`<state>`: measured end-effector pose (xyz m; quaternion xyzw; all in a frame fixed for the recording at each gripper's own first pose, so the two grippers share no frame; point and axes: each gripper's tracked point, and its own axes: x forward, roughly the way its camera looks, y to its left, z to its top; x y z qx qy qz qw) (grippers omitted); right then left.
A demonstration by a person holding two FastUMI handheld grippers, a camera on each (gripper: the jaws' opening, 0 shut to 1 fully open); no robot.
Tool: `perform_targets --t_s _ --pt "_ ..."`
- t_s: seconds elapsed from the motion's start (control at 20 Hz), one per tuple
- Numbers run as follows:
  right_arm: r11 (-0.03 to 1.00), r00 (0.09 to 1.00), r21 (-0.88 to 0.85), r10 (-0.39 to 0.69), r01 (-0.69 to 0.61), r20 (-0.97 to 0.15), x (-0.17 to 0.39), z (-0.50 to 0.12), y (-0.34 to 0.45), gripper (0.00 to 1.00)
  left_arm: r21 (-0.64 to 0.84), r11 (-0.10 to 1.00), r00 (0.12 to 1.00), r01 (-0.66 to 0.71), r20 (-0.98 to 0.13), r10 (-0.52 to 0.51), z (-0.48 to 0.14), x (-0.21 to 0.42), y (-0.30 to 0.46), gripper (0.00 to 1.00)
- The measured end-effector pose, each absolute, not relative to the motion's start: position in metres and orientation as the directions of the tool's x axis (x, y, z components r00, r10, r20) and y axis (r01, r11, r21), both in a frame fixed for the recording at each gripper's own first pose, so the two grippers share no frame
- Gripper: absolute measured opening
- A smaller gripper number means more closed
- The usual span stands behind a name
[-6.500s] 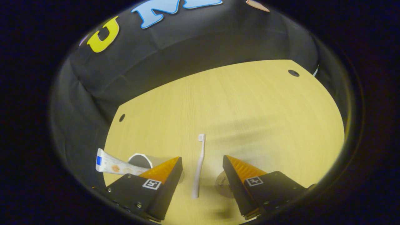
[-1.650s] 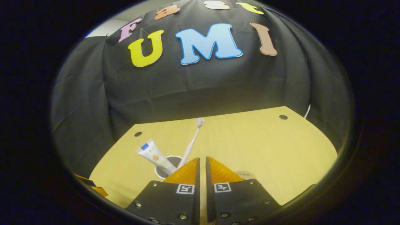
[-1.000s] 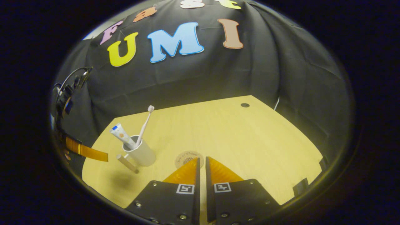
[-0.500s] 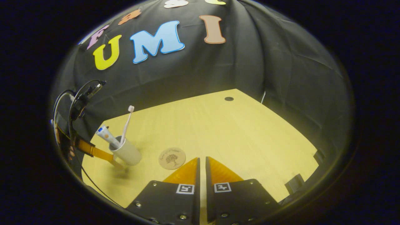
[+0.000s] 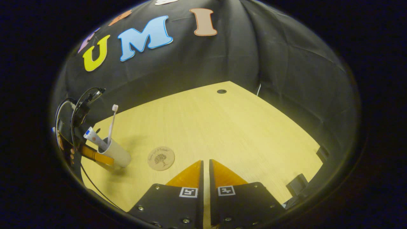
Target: Put the toothbrush and toothpaste on the desktop into the cup, then pick up the cup and place it on the coaster on the desktop.
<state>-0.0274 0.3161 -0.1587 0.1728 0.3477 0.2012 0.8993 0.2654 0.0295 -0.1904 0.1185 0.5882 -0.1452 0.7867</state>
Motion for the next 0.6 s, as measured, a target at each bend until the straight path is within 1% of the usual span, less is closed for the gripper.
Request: perform_targets --t_s 0.1,0.15,0.25,0.3,0.45,0.5,0.6 --pt "0.858 0.664 0.455 0.486 -0.239 -0.568 -0.029 -0.162 0.318 0.09 0.021 0.931 0.279 0.365 -0.956 -0.088 -0.193 0.269 0.028 0.77" --pt "0.857 0.655 0.454 0.49 -0.243 -0.575 -0.033 -0.167 0.318 0.09 0.02 0.932 0.289 0.362 -0.953 -0.092 -0.194 0.271 0.028 0.72" --pt "0.857 0.635 0.447 0.498 -0.256 -0.591 -0.034 -0.172 0.322 0.09 0.02 0.938 0.313 0.346 -0.945 -0.095 -0.194 0.276 0.029 0.47" --pt "0.86 0.635 0.44 0.494 -0.257 -0.595 -0.033 -0.173 0.322 0.09 0.017 0.937 0.307 0.348 -0.947 -0.097 -0.195 0.276 0.029 0.34" --pt "0.858 0.633 0.44 0.498 -0.263 -0.593 -0.032 -0.173 0.323 0.09 0.017 0.936 0.324 0.352 -0.94 -0.104 -0.196 0.276 0.027 0.35" --pt "0.857 0.631 0.444 0.499 -0.26 -0.593 -0.03 -0.172 0.324 0.09 0.017 0.938 0.324 0.345 -0.94 -0.102 -0.195 0.275 0.028 0.29" --pt "0.855 0.628 0.45 0.503 -0.259 -0.594 -0.029 -0.173 0.325 0.09 0.016 0.936 0.336 0.351 -0.936 -0.109 -0.195 0.276 0.027 0.29"
